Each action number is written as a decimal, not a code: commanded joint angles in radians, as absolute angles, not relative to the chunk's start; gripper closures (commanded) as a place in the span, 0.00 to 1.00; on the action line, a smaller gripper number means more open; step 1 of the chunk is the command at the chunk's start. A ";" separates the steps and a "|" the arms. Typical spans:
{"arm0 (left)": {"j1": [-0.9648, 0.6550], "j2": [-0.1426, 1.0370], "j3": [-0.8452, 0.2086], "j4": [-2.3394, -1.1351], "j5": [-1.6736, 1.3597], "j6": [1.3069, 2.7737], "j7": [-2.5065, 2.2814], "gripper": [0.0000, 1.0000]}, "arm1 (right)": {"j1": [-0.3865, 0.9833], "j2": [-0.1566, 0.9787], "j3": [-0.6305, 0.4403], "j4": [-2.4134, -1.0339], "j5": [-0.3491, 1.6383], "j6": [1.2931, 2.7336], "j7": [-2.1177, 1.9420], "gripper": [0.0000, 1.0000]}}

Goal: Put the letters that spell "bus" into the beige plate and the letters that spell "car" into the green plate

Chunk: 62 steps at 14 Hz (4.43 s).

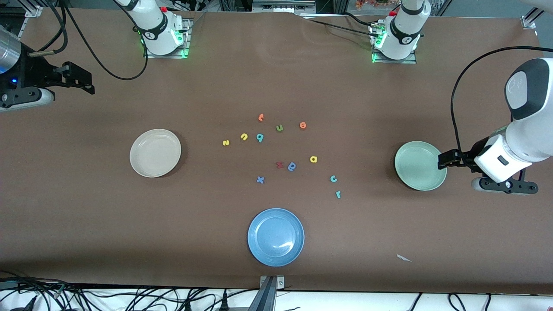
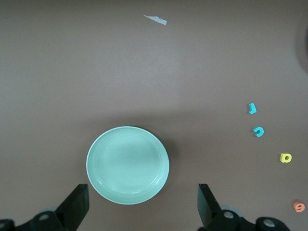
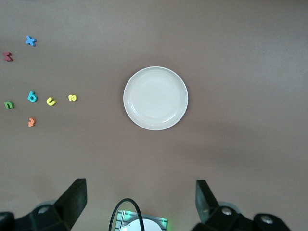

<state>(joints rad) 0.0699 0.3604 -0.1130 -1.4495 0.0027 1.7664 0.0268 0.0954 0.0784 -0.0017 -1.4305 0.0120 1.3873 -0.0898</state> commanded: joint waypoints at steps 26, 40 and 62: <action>-0.121 0.610 -0.118 -1.437 -0.130 2.046 -0.362 0.00 | 0.087 0.091 -0.006 -1.424 0.028 1.376 -0.100 0.00; -0.287 0.848 -0.118 -1.442 -0.155 2.263 -0.781 0.13 | 0.120 0.146 0.064 -1.541 0.038 1.514 -0.100 0.00; -0.296 0.824 -0.110 -1.445 -0.126 2.125 -0.724 0.92 | 0.213 0.463 0.282 -1.873 0.020 2.235 0.301 0.00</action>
